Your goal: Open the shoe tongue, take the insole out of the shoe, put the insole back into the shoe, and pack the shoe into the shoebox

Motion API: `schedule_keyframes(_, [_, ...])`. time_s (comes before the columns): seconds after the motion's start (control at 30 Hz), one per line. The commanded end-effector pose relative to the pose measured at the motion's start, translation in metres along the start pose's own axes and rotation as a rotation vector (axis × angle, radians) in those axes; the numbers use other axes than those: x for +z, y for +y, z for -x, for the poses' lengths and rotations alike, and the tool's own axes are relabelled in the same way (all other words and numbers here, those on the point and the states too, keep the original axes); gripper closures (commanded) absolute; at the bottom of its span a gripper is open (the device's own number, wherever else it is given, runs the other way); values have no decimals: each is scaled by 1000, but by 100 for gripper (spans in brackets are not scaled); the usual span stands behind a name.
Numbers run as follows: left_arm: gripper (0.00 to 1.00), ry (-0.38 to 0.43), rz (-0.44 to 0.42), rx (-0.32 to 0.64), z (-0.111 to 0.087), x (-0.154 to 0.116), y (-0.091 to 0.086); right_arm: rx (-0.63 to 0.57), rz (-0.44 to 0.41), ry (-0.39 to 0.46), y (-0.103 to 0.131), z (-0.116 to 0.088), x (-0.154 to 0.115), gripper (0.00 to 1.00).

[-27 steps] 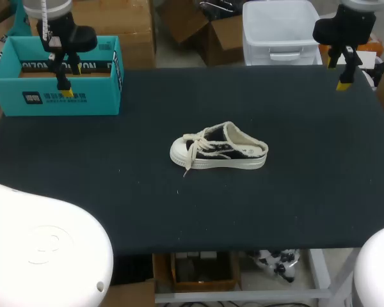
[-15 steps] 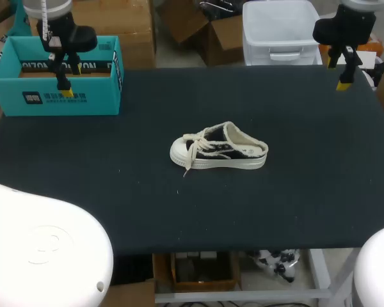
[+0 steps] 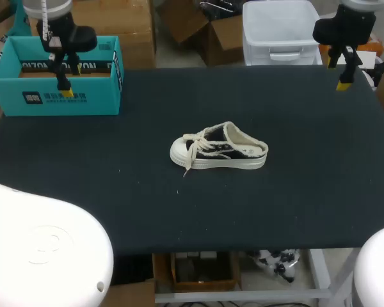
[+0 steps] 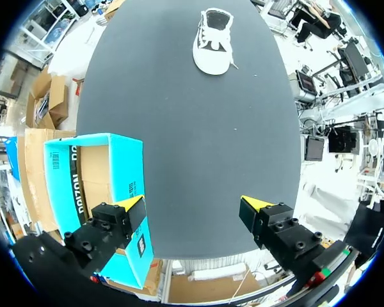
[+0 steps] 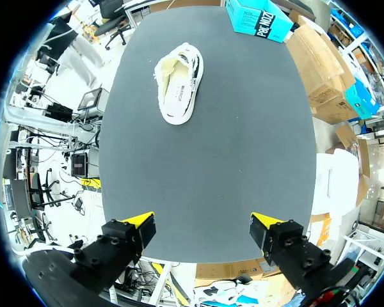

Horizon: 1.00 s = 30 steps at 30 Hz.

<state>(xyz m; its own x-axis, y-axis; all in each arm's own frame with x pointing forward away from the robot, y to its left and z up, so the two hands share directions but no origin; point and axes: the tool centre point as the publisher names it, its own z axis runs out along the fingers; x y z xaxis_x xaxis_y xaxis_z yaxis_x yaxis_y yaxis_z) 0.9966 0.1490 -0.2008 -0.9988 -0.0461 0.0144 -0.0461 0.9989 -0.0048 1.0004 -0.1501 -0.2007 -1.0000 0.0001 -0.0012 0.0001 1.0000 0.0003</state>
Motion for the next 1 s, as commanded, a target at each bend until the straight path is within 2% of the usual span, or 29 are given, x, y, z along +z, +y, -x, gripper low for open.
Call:
schedule_keyframes(0.03, [0,42,-43,-81,-1,-6,-3,13,19,4,4,-3,2,0])
schedule_keyframes(0.17, [0,33,-41,-161,-13,-5,-12,54,104,-5,20,-13,8,0])
schedule_keyframes(0.23, [0,57,-50,-262,-17,-3,-17,65,142,-16,29,-19,12,0])
schedule_keyframes(0.27, [0,44,-45,-268,-20,-2,-21,76,151,-8,34,-21,14,0])
schedule_keyframes(0.3, [0,62,-49,-310,-24,-1,-24,82,163,-9,39,-24,17,0])
schedule_keyframes(0.37, [0,47,-24,-377,-29,1,-32,106,198,-11,46,-30,21,0])
schedule_keyframes(0.53, [0,98,-34,-536,-41,4,-43,167,270,-30,64,-45,33,0])
schedule_keyframes(0.6, [0,137,-18,-572,-45,10,-48,185,338,-53,73,-51,39,0])
schedule_keyframes(0.67, [0,140,31,-540,-51,14,-49,172,400,-45,86,-56,48,0])
schedule_keyframes(1.0, [0,140,31,-540,-51,14,-49,172,400,-45,86,-56,48,0])
